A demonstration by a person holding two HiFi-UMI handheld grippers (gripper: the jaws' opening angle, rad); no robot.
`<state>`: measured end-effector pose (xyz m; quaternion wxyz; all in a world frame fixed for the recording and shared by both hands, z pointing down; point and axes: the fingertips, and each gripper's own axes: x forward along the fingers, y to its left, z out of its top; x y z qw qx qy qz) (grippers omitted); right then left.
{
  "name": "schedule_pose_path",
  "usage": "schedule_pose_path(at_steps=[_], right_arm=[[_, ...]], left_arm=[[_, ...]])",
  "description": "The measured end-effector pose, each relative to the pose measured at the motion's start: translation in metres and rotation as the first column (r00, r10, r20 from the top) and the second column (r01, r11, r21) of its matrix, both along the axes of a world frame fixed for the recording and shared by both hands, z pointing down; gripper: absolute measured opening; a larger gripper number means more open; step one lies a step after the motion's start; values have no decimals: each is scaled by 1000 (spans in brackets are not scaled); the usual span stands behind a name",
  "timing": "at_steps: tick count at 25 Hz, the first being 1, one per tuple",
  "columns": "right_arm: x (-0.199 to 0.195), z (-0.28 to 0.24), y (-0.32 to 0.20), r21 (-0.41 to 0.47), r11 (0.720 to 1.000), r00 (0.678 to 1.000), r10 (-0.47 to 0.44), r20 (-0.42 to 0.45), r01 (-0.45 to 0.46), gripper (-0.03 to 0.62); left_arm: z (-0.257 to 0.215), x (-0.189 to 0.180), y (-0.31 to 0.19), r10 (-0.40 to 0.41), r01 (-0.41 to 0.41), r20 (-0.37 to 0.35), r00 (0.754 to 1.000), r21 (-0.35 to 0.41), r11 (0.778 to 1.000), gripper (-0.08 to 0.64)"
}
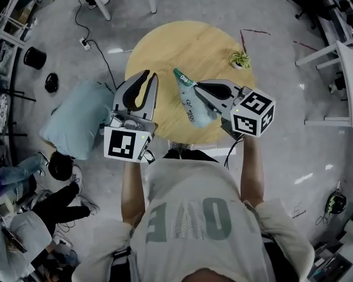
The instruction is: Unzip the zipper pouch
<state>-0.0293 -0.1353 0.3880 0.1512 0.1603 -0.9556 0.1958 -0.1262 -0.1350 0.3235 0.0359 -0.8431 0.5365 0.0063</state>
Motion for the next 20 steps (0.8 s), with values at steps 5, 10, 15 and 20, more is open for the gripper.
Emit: schedule_pose_path(at_steps=[5, 10, 15, 20], right_arm=[[2, -25, 14, -2, 993, 988, -113, 108, 114, 35], [10, -45, 28, 8, 974, 962, -224, 158, 226, 35], [22, -60, 45, 32, 932, 919, -362, 153, 362, 35], [33, -65, 58, 55, 878, 870, -478, 120, 475, 35]], left_arm=[[-6, 26, 11, 214, -214, 6, 977, 19, 977, 47], [-3, 52, 25, 418, -418, -8, 908, -28, 908, 181], [1, 83, 40, 571, -563, 62, 819, -111, 819, 190], [13, 110, 49, 668, -644, 103, 737, -193, 740, 209]])
